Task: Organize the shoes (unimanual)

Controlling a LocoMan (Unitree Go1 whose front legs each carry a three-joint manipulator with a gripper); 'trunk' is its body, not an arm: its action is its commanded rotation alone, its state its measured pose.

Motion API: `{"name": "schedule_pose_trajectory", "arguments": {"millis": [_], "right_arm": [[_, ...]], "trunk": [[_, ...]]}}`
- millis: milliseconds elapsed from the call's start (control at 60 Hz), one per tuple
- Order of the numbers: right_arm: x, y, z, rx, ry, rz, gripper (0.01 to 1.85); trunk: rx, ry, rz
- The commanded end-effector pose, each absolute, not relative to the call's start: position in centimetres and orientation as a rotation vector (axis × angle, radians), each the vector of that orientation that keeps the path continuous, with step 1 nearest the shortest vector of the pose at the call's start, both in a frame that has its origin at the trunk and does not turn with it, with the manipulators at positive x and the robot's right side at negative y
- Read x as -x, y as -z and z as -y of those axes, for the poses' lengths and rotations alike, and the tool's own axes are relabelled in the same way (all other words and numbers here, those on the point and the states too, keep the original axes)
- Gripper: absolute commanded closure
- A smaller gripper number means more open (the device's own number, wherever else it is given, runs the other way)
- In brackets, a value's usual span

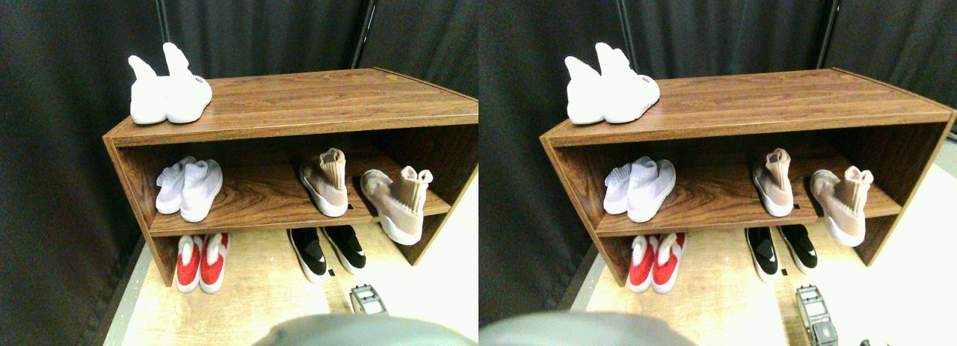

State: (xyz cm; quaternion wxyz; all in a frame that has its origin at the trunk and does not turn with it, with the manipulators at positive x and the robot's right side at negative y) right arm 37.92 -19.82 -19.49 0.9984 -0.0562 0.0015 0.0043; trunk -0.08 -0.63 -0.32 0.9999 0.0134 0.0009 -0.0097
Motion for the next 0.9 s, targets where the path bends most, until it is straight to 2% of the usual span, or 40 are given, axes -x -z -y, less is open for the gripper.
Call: {"name": "schedule_pose_trajectory", "arguments": {"millis": [17, 517, 617, 700, 900], "right_arm": [[-38.0, 18.7, 19.8, 0.122, -0.003, 0.035, 1.45], [-38.2, 18.5, 19.6, 0.131, 0.001, 0.034, 1.46], [-38.4, 18.5, 19.7, 0.067, -0.04, 0.091, 1.47], [-38.4, 18.4, 19.9, 0.037, -0.067, 0.169, 1.52], [-38.3, 17.4, 20.0, 0.001, -0.102, 0.193, 1.47]], "trunk": [[-0.018, 0.016, -0.002], [-0.013, 0.017, 0.0], [-0.011, 0.018, 0.003], [-0.007, 0.021, 0.012], [0.001, 0.029, 0.032]]}}
